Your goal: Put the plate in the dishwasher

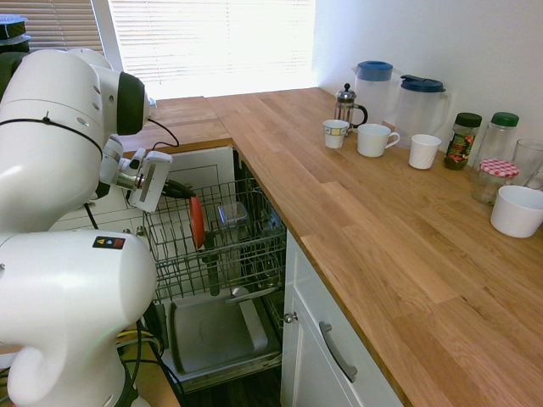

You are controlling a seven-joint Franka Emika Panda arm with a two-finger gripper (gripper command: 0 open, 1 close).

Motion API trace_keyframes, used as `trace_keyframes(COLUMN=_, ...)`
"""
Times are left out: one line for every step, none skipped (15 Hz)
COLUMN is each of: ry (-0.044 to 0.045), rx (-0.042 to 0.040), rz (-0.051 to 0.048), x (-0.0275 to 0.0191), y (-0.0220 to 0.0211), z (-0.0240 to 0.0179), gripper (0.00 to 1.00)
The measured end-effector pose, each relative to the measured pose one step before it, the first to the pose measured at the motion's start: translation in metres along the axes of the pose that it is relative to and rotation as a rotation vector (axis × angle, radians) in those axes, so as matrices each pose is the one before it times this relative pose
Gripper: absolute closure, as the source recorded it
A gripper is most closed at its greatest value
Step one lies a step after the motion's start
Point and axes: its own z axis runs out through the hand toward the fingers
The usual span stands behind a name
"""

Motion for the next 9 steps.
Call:
trace_keyframes(ry=-0.00166, rx=0.01086, rz=-0.00039, x=-0.00043, y=-0.00132, z=-0.00067, gripper=0.00)
trace_keyframes(ry=-0.00180, rx=0.01057, rz=-0.00101, x=-0.00084, y=-0.00156, z=0.00023, gripper=0.00)
trace_keyframes(ry=-0.00136, rx=0.00636, rz=-0.00089, x=-0.00074, y=-0.00110, z=0.00073, gripper=0.00)
trace_keyframes(ry=-0.00080, rx=0.00358, rz=-0.00042, x=-0.00035, y=-0.00057, z=0.00034, gripper=0.00)
trace_keyframes(ry=-0.00048, rx=0.00307, rz=-0.00030, x=-0.00026, y=-0.00045, z=0.00004, gripper=0.00)
trace_keyframes(ry=-0.00008, rx=0.00189, rz=-0.00006, x=-0.00006, y=-0.00022, z=-0.00024, gripper=0.00)
trace_keyframes(ry=0.00000, rx=0.00194, rz=-0.00018, x=-0.00013, y=-0.00024, z=-0.00040, gripper=0.00)
trace_keyframes(ry=0.00016, rx=0.00378, rz=-0.00046, x=-0.00030, y=-0.00050, z=-0.00086, gripper=0.00)
trace_keyframes(ry=0.00109, rx=0.00412, rz=-0.00106, x=-0.00063, y=-0.00067, z=-0.00169, gripper=0.00)
